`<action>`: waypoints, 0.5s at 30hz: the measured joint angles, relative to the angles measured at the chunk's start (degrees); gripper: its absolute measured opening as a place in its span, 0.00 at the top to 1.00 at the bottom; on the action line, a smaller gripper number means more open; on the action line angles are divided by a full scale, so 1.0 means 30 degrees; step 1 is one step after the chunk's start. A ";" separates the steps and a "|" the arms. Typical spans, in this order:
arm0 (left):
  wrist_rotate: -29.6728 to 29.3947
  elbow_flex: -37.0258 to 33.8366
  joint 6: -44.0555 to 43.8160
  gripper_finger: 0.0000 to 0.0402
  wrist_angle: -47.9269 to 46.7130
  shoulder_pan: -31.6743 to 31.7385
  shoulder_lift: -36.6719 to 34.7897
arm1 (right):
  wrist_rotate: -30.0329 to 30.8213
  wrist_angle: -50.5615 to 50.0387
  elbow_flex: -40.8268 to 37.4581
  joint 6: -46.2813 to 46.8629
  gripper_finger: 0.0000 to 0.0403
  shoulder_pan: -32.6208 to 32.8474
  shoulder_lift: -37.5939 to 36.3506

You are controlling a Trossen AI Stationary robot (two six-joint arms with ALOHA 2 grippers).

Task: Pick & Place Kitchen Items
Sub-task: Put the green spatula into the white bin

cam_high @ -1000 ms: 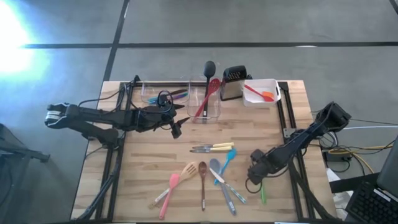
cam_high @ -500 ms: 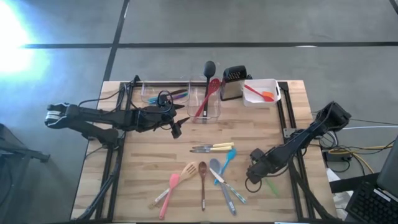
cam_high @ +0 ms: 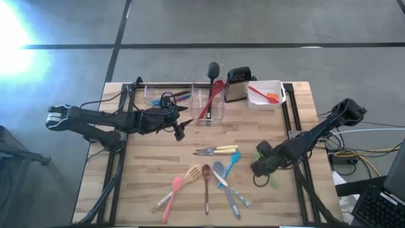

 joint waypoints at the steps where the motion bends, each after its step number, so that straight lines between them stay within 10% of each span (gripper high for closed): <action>1: 0.0000 0.0000 0.0000 0.32 0.0010 0.0000 0.0000 | 0.0291 -0.0207 0.0010 -0.0119 0.98 -0.0165 -0.0353; 15: -0.0003 0.0000 -0.0079 0.32 0.0007 0.0000 0.0000 | 0.7164 -0.2041 0.0066 -0.7797 0.98 -0.6810 -0.5194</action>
